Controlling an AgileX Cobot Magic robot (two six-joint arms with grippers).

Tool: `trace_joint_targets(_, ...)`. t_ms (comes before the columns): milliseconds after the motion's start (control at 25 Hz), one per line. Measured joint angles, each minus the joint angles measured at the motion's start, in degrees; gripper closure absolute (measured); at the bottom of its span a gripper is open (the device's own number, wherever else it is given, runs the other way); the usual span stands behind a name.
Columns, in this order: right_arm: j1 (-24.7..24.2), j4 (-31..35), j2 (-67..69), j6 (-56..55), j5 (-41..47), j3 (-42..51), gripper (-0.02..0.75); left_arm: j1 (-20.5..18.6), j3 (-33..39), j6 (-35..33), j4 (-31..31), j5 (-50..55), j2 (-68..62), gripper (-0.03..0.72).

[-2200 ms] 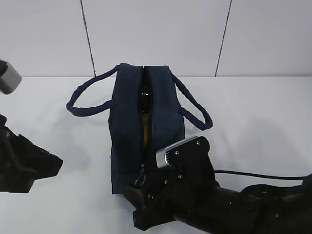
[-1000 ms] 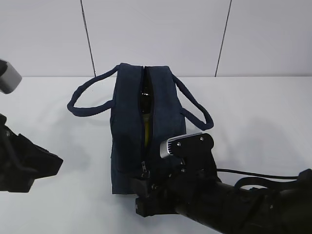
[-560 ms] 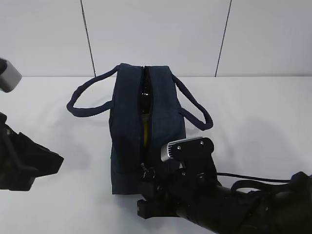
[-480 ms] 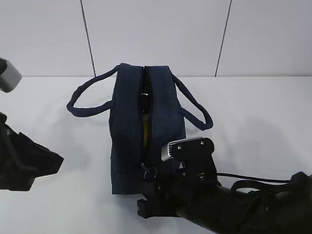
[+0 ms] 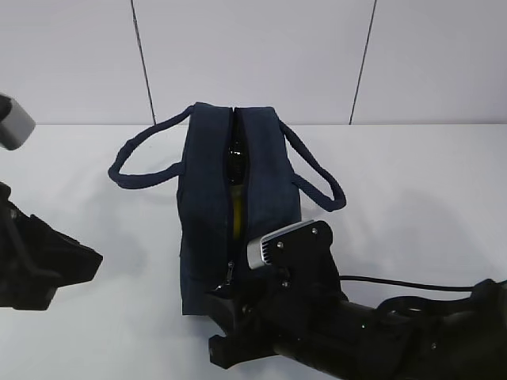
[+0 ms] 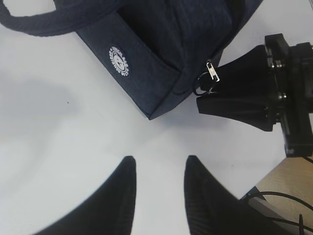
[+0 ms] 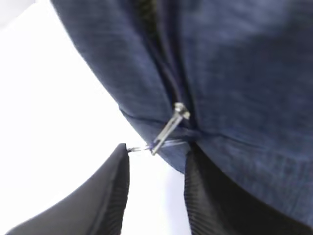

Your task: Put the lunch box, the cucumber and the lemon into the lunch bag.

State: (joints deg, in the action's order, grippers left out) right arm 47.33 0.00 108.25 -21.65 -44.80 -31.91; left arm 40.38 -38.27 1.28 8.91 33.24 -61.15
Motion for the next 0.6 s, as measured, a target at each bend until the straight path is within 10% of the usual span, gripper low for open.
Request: trace_joint_targets(600, 0.00, 6.07, 0.03, -0.39, -0.19, 0.00, 0.471, 0.00, 0.00, 0.00, -0.35, -0.13, 0.00, 0.447)
